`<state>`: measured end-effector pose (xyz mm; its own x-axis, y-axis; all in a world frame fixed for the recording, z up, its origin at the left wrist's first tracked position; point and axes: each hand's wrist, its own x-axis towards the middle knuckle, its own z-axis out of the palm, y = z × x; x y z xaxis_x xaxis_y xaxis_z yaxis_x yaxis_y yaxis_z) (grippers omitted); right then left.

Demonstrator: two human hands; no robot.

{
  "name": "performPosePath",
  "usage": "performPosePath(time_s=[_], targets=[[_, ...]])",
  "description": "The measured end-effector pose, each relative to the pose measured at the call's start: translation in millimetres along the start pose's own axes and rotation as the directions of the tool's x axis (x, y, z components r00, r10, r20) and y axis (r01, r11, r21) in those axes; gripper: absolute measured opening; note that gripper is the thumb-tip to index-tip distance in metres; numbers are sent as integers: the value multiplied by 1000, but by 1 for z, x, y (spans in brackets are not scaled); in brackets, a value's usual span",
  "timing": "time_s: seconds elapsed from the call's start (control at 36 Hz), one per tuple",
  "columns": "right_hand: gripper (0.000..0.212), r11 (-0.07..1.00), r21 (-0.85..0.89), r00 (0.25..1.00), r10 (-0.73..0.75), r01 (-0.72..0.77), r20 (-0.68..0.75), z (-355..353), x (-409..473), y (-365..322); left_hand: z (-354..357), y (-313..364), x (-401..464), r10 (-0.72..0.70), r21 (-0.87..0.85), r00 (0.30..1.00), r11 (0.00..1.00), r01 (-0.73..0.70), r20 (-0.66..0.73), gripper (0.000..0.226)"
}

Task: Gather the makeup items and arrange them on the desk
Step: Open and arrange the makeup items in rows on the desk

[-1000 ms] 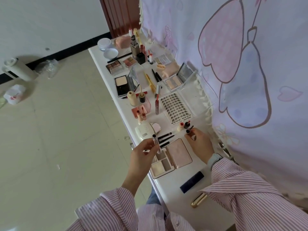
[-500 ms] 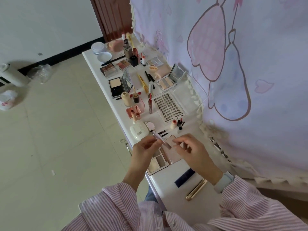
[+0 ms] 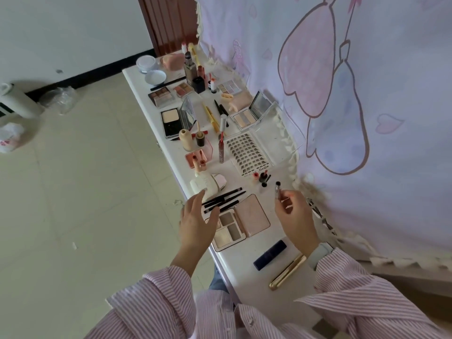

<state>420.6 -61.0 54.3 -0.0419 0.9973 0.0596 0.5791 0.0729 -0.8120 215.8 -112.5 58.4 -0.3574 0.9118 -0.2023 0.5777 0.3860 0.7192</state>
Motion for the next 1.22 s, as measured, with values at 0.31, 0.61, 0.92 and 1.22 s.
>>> performPosePath(time_s=[0.31, 0.61, 0.92, 1.22], targets=[[8, 981, -79, 982, 181, -178, 44, 25, 20, 29, 0, -57, 14, -128, 397, 927, 917, -25, 354, 62], [7, 979, -42, 979, 202, -200, 41, 33, 27, 31, 1, -62, 16, -120, 447, 919, 892, -66, 375, 61], [12, 978, -29, 978, 206, -205, 39, 34, 28, 34, 0, -61, 16, -108, 434, 931, 899, -58, 349, 62], [8, 973, -13, 971, 231, -231, 69, 34, 28, 34, -2, -60, 18, -113, 439, 933, 897, -53, 343, 62]])
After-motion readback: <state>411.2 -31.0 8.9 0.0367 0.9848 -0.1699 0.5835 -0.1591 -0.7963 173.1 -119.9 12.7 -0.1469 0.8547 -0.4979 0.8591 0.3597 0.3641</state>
